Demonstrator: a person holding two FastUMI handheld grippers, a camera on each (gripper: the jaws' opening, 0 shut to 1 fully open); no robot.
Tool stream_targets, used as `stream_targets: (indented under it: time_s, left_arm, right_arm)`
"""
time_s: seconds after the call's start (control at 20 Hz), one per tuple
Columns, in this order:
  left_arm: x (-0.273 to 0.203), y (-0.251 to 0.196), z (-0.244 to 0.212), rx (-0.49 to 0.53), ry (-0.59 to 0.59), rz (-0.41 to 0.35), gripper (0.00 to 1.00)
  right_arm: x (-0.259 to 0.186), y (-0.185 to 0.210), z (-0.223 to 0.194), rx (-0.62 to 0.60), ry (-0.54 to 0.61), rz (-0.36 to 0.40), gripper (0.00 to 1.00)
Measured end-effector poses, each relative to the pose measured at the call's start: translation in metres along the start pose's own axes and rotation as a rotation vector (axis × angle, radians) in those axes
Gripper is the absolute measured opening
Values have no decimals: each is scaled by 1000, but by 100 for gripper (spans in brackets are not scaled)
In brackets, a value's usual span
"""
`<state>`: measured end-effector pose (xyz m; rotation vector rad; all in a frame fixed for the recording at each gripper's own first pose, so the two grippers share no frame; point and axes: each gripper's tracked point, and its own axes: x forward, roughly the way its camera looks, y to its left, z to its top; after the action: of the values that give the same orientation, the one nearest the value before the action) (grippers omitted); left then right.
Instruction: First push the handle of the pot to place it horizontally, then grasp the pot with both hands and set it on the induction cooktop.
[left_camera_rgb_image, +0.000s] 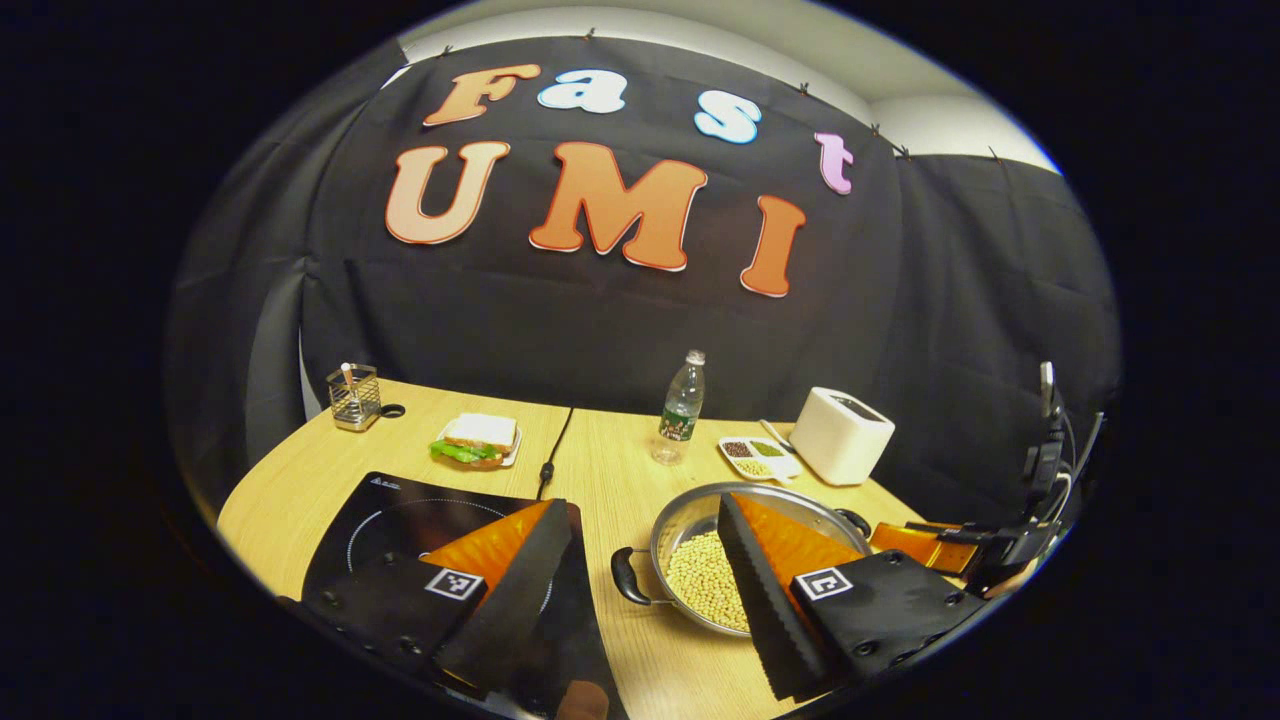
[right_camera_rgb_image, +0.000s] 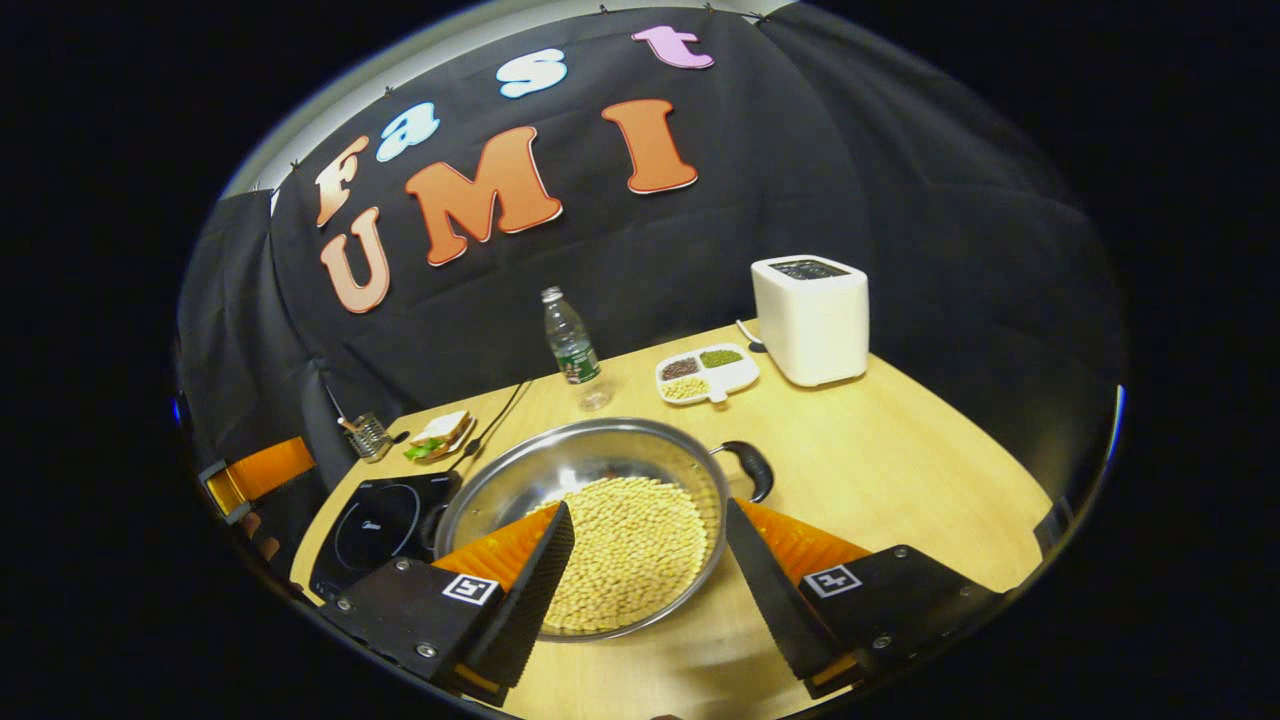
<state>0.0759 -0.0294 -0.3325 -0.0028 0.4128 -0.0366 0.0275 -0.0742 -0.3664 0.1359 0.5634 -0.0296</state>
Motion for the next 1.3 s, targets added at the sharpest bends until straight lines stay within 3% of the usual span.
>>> stream_targets:
  time_s: [0.45, 0.7, 1.1, 1.3]
  left_arm:
    - [64, -23, -67, 46, 195, -12, 99]
    - [82, -18, -93, 50, 272, 15, 99]
    - [88, -11, -95, 106, 291, 51, 98]
    - [90, -6, -113, 63, 357, 58, 96]
  right_arm:
    - [68, -48, 9, -65, 37, -80, 95]
    - [94, -49, -2, -116, 78, -83, 95]
    - [116, -51, -14, -128, 129, -86, 95]
    - [119, -49, -12, -126, 137, -78, 95]
